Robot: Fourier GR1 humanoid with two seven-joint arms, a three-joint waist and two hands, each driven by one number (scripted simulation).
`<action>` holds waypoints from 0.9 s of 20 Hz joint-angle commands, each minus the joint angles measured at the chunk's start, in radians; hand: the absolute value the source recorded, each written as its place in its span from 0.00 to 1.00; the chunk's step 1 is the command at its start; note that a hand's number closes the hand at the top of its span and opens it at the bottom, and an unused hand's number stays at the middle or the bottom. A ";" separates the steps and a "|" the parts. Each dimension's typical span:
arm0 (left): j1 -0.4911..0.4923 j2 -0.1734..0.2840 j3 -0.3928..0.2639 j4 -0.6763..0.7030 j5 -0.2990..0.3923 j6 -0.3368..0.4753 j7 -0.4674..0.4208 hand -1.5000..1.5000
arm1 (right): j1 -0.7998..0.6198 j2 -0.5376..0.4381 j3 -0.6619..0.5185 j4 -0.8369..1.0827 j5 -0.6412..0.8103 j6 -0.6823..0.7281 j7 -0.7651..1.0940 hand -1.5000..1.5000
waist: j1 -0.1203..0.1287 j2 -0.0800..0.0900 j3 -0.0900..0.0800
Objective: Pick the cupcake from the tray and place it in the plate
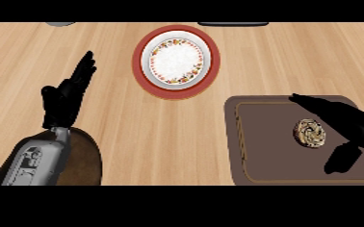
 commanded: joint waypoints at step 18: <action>-0.028 -0.062 0.052 0.003 -0.059 -0.050 0.010 0.50 | -0.128 0.141 -0.093 0.352 0.279 -0.188 -0.265 1.00 | -0.001 0.000 0.000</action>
